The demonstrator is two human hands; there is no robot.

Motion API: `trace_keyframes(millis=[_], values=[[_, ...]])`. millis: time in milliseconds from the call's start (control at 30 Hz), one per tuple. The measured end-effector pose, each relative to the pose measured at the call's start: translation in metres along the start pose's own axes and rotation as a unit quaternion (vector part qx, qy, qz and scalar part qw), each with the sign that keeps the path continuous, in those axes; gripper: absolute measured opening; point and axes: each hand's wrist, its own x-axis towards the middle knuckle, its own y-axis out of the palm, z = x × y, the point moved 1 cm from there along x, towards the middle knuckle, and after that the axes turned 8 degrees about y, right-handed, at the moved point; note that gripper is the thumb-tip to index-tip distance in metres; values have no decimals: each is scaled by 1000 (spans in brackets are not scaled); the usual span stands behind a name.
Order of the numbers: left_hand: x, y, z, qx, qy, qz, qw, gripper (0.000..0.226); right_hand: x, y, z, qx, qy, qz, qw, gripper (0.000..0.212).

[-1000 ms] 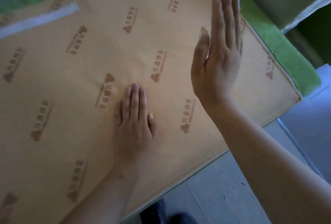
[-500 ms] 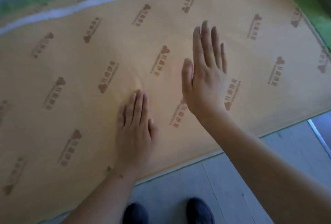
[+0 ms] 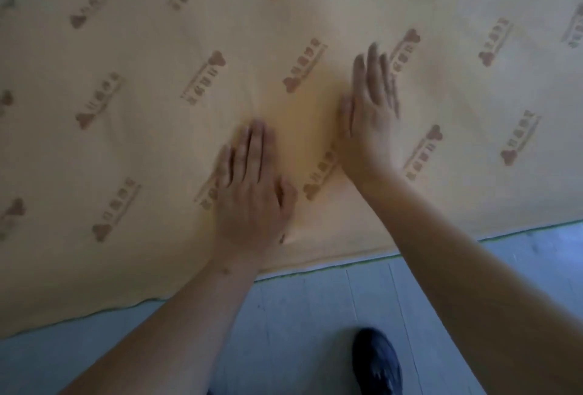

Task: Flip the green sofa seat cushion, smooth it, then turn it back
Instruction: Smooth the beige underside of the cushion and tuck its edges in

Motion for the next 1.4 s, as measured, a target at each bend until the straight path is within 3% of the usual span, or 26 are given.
trace_keyframes(millis=[67,100,200,333,367,467,633,733,867,933,1000,1133,1267,1367,1400], values=[[-4,-1,17,-6,20,-5,1000,73,7,-8,28,23,-23,-80,996,54],[-5,-1,24,-5,27,-6,1000,74,1,-1,37,4,-54,-76,996,55],[-10,-4,41,1,24,-4,1000,74,-22,28,47,-41,-31,46,998,60],[-15,-15,89,7,-38,-24,999,73,-16,14,99,60,-52,-123,989,51],[-14,-14,98,-1,-54,-27,998,74,-21,17,104,51,-80,-132,987,51],[-31,-19,144,-3,-110,-28,994,74,-60,62,116,-35,-97,64,993,58],[-60,-30,221,38,-104,-13,994,73,-50,66,173,3,-131,-38,991,55],[-76,-35,249,24,-107,-11,994,72,-70,98,194,-49,-103,81,990,61],[-90,-43,296,18,-146,-14,989,72,-72,98,255,21,-107,-50,993,55],[-101,-48,320,6,-163,2,987,74,-103,123,281,-20,-151,16,988,60],[-111,-53,337,7,-154,11,988,74,-117,145,291,-51,-140,101,984,65],[-126,-62,383,18,-140,21,990,73,-113,142,348,23,-149,-1,989,57],[-145,-67,422,-6,-189,27,981,75,-138,180,375,-40,-184,125,974,62],[-157,-70,452,0,-196,32,980,72,-125,171,407,34,-178,25,983,57],[-162,-70,462,5,-200,31,979,72,-131,175,419,42,-195,29,979,57]])
